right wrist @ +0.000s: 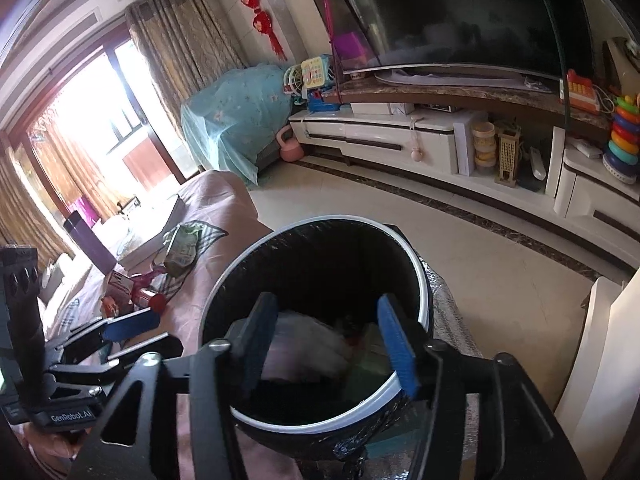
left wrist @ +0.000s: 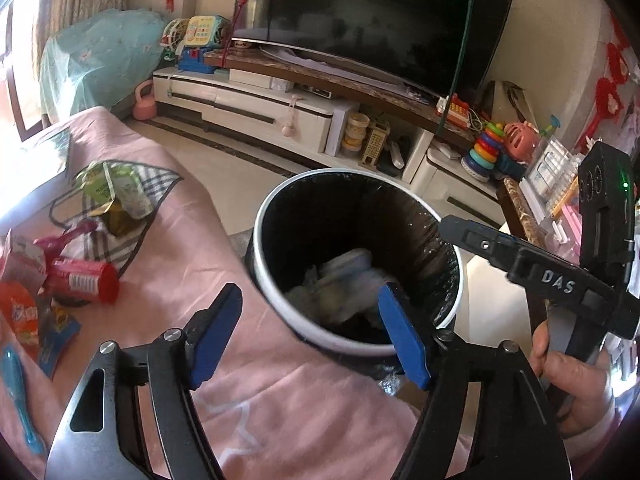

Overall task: Collect trash
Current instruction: 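Carry the tissue and green carton over the bin and release both, then move both open tools back over the table toward the blue brush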

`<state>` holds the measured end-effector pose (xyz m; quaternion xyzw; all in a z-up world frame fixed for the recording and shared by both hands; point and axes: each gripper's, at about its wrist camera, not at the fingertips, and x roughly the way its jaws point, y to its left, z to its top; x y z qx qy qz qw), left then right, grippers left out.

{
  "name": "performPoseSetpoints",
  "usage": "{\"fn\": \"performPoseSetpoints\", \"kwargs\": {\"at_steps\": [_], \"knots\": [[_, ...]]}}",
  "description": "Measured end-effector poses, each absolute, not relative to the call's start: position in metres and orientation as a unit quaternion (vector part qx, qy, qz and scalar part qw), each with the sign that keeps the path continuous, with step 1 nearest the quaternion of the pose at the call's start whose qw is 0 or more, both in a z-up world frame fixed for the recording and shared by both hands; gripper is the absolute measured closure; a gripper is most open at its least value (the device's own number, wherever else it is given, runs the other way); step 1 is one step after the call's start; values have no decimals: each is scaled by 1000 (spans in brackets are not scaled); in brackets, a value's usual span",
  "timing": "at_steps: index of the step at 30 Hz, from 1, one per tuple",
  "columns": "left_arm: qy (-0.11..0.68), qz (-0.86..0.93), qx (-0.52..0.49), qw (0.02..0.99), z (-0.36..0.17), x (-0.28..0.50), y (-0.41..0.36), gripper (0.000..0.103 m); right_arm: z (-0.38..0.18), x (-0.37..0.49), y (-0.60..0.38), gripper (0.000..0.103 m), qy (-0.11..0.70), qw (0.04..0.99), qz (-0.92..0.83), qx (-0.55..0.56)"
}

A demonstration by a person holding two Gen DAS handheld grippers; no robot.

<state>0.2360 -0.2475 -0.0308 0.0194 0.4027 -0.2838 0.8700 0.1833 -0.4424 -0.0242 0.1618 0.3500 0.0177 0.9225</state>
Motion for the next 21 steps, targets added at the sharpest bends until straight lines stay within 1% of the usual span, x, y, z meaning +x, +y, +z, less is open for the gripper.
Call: {"fn": "performPoseSetpoints", "kwargs": {"at_steps": [2, 5, 11, 14, 21], "knots": [[403, -276, 13, 873, -34, 231, -237, 28, -24, 177, -441, 32, 342, 923, 27, 175], [405, -265, 4, 875, -39, 223, -220, 28, -24, 168, -434, 20, 332, 925, 35, 182], [405, -227, -16, 886, -46, 204, -172, 26, -23, 151, -419, 12, 326, 924, 47, 197], [408, -208, -33, 888, -49, 197, -147, 26, -22, 146, -406, 9, 326, 923, 53, 196], [408, -160, -62, 897, -56, 181, -90, 26, -26, 145, -360, 8, 338, 922, 88, 167]]}}
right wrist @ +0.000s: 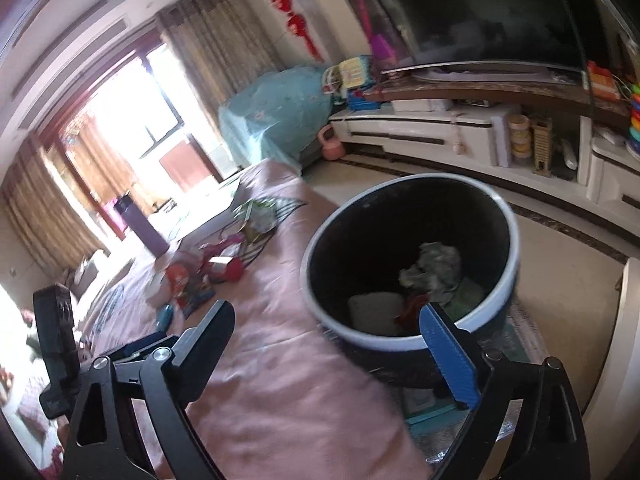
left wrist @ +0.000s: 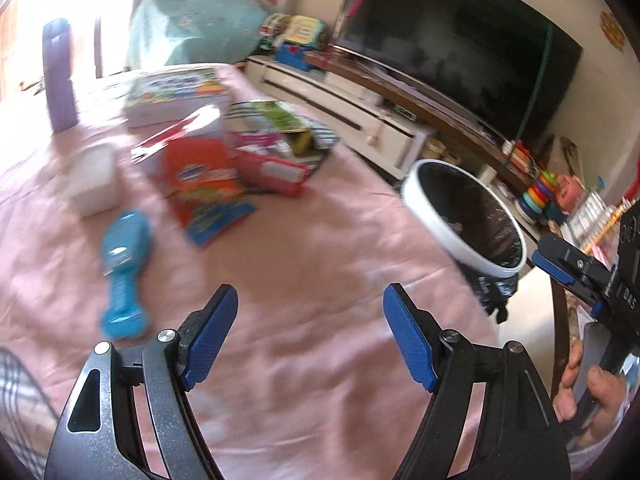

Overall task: Collect trash
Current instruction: 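Move both open tools back over the table toward the blue brush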

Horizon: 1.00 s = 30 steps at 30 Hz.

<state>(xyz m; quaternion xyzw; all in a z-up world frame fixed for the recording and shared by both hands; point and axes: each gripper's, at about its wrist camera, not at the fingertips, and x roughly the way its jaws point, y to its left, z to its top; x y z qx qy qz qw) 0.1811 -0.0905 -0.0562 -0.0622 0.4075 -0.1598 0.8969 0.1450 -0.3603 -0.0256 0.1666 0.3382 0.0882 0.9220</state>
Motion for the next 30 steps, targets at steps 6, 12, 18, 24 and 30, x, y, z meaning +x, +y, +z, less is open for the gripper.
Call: {"fn": "performPoseSetpoints", "kwargs": {"at_steps": [6, 12, 18, 24, 30], "knots": [[409, -129, -80, 900, -61, 171, -52, 26, -36, 150, -321, 8, 354, 915, 122, 147], [412, -108, -92, 900, -64, 166, -24, 26, -41, 158, -286, 8, 365, 911, 154, 117], [414, -85, -99, 901, -65, 165, -3, 26, -42, 172, -266, 8, 361, 910, 183, 94], [421, -71, -106, 898, -65, 174, 10, 26, -48, 190, -248, 9, 373, 901, 209, 74], [424, -60, -102, 898, -63, 187, 15, 26, -49, 204, -241, 15, 375, 899, 216, 65]]}}
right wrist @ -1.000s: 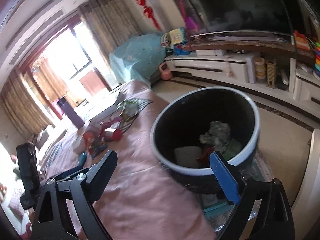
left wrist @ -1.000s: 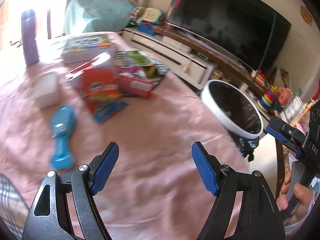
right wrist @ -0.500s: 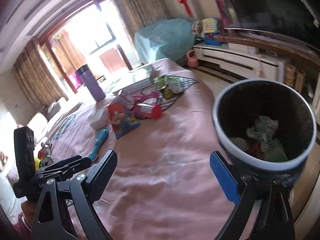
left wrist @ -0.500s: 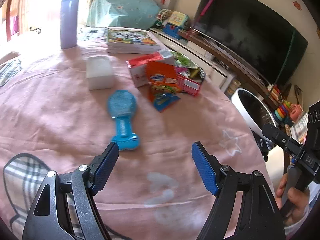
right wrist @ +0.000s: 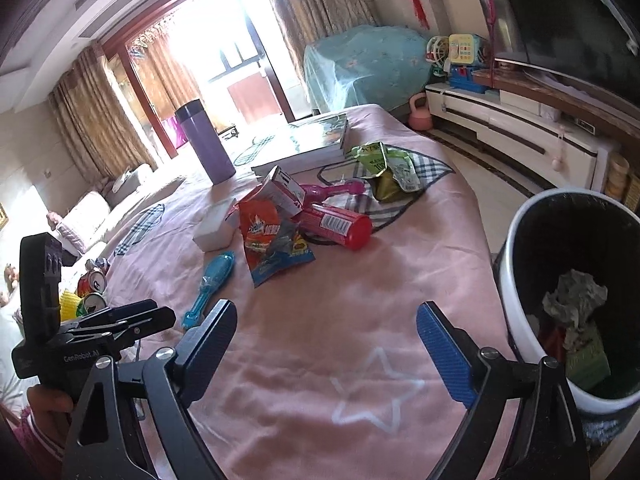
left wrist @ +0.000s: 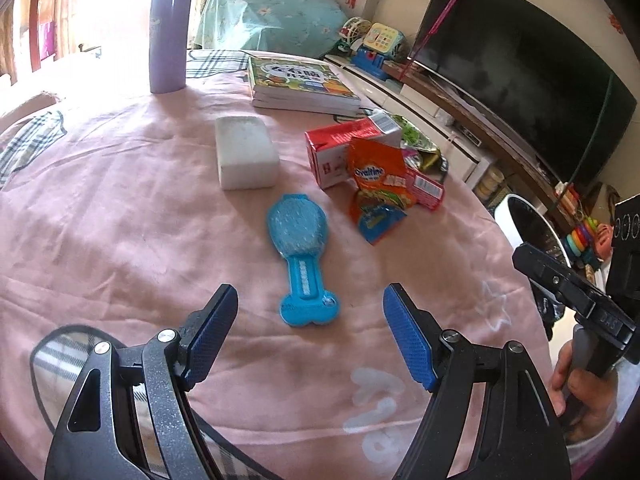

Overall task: Collect trash
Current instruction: 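Move both open tools back over the table toward the blue brush, then grasp the white sponge block with the left tool while the right tool grasps the red cylinder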

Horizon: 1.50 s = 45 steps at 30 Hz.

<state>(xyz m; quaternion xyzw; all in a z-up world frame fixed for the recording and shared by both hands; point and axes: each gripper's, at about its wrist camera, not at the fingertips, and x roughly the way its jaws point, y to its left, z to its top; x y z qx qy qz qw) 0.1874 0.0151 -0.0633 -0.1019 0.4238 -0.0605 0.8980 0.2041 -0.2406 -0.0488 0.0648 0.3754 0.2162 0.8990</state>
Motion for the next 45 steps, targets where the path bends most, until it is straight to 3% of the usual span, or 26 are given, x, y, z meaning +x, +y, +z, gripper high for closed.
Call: {"fn": "performPoseSetpoints", "kwargs": {"at_steps": [5, 30, 32, 33, 34, 38, 45], "knots": [[425, -51, -103, 898, -61, 200, 22, 26, -50, 219, -231, 23, 374, 899, 223, 49], [454, -5, -76, 888, -86, 333, 58, 26, -89, 319, -171, 34, 417, 873, 241, -77], [457, -9, -63, 887, -91, 335, 53, 33, -91, 321, -171, 48, 425, 869, 243, -72], [458, -11, -59, 887, -92, 334, 51, 44, -91, 320, -171, 49, 425, 869, 243, -71], [455, -14, -52, 889, -92, 332, 49, 47, -91, 318, -171, 51, 425, 869, 243, -72], [445, -22, -48, 894, -87, 321, 47, 50, -85, 303, -177, 61, 427, 867, 247, -63], [423, -48, -57, 903, -67, 273, 43, 51, -76, 263, -217, 63, 433, 873, 224, 6]]}}
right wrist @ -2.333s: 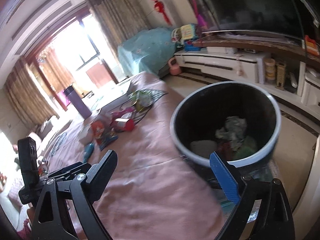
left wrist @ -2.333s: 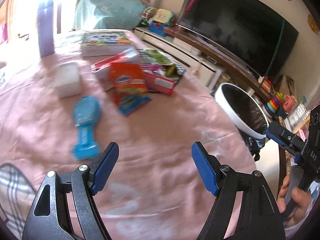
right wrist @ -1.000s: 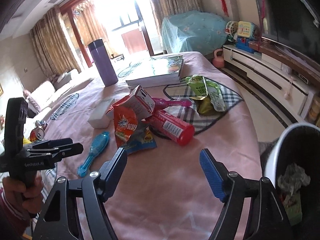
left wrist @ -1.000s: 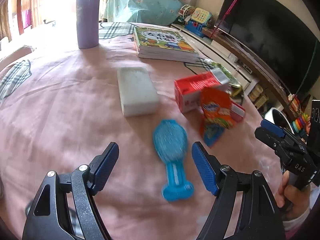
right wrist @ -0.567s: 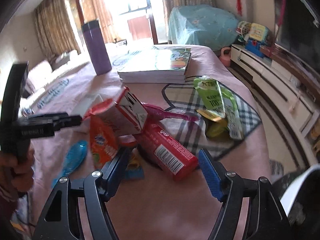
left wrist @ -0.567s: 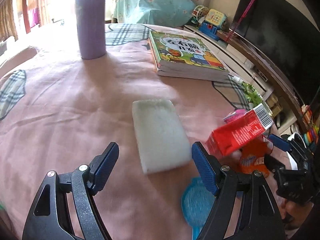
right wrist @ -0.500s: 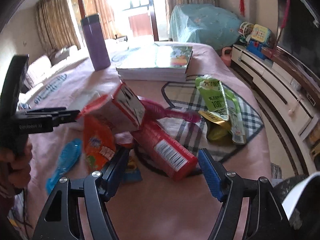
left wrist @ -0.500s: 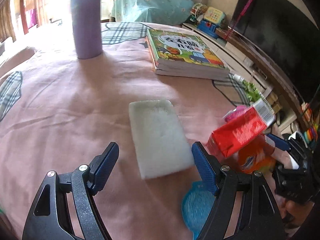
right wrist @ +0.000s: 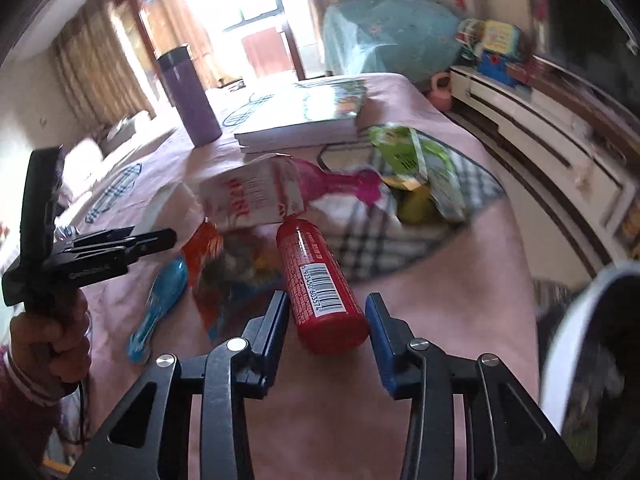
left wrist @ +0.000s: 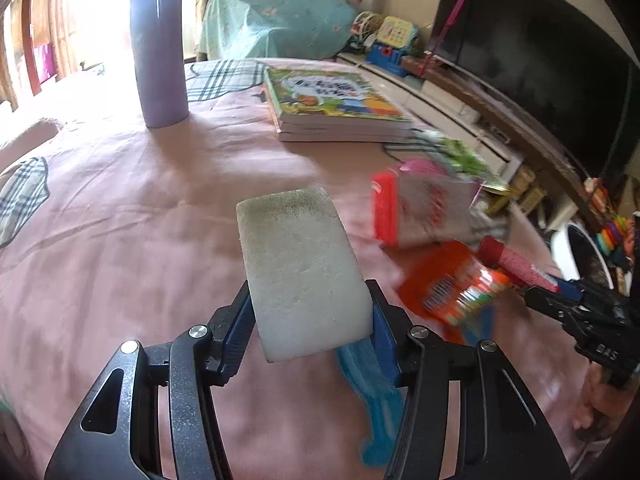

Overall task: Collect trash
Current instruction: 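Grasp the white sponge block with the left tool while the right tool grasps the red cylinder, then carry the sponge and red cylinder over the bin and open both tools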

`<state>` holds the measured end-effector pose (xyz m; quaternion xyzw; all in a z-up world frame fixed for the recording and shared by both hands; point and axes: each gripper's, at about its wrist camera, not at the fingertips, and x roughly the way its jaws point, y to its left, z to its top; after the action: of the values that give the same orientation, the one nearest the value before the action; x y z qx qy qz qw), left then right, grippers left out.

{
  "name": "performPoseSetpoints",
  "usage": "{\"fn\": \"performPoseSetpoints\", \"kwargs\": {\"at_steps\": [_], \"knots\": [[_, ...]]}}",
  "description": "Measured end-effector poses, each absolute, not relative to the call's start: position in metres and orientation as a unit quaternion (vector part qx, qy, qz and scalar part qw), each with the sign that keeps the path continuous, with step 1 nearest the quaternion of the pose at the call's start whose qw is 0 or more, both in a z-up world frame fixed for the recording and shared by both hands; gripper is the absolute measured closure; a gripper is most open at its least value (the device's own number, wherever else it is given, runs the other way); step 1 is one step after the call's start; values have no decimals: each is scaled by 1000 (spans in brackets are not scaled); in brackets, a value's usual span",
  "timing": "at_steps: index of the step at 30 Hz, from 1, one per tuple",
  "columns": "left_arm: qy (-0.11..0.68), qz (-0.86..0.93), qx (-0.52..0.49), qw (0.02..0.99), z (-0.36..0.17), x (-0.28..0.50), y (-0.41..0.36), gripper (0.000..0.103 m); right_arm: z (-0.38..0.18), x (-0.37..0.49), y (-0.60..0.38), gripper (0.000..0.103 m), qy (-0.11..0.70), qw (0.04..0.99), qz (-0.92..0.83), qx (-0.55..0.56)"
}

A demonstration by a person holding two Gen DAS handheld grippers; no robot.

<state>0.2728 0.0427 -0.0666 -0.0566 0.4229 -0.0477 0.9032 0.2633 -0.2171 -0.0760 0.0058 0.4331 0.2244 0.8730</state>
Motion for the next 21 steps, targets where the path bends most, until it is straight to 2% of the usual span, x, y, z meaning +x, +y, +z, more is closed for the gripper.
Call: {"fn": "performPoseSetpoints", "kwargs": {"at_steps": [5, 9, 11, 13, 15, 16, 21], "knots": [[415, -82, -65, 904, -56, 234, 30, 51, -85, 238, -229, 64, 453, 865, 216, 17], [417, -106, -63, 900, -52, 208, 15, 51, -86, 236, -225, 58, 447, 868, 214, 12], [416, -116, -58, 900, -49, 197, 7, 51, -82, 239, -220, 52, 434, 876, 211, 1], [415, -122, -53, 900, -48, 190, 1, 51, -83, 244, -215, 52, 430, 877, 216, -5], [416, -127, -50, 899, -46, 184, -7, 51, -87, 248, -212, 55, 436, 873, 219, -4], [416, -131, -49, 898, -46, 182, -10, 51, -89, 248, -212, 66, 440, 871, 218, -3], [411, -153, -33, 898, -41, 173, -34, 51, -79, 230, -231, 68, 423, 881, 208, 27]]}}
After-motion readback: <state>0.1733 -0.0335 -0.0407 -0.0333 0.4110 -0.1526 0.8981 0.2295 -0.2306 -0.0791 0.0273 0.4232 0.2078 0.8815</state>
